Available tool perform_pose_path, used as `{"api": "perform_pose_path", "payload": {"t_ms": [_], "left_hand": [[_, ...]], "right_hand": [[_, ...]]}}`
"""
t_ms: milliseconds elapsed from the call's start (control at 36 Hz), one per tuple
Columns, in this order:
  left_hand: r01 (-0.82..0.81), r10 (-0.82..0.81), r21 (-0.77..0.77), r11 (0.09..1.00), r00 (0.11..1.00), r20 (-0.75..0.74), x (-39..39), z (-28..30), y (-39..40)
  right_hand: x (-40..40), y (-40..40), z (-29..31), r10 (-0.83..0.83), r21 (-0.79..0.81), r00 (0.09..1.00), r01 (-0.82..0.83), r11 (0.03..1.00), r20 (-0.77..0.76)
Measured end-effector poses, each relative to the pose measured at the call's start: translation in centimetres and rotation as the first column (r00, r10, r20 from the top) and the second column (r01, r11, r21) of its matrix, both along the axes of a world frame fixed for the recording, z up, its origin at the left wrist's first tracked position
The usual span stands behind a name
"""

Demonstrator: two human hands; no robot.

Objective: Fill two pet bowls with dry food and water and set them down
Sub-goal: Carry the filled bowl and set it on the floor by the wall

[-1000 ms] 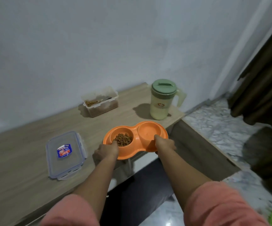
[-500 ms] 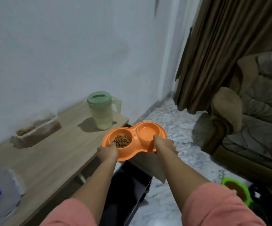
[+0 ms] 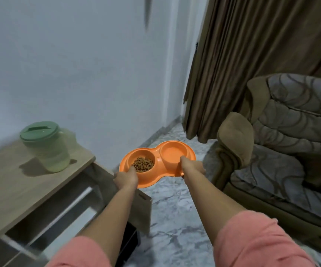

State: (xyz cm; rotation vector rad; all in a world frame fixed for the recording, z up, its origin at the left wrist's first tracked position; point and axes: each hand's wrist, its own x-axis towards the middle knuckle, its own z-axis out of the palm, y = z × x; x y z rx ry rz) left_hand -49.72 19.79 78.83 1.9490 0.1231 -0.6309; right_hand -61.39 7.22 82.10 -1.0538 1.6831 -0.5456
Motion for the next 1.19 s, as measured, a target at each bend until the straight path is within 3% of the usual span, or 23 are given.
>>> {"api": "perform_pose_path", "payload": {"t_ms": [222,722,1194], "left_hand": [[-0.036,0.036,0.018,0.999,0.999,0.003,-0.3,0.3,-5.2],[-0.108,0.108,-0.026,0.994,0.994,-0.009,9.4,0.5,-13.3],[-0.343,0.340,-0.054,0.938,0.938,-0.060,15.6,-3.9,-20.0]], "right_hand": [[-0.2,-5.3,-0.1,0.028,0.023,1.000,-0.028,0.999,0.005],[9.2,-13.8,1.7,0.092,0.034,0.990,-0.096,0.995,0.104],[19.3,-23.1,-2.4,0.419,0.121,0.904,-0.426,0.896,0.079]]}}
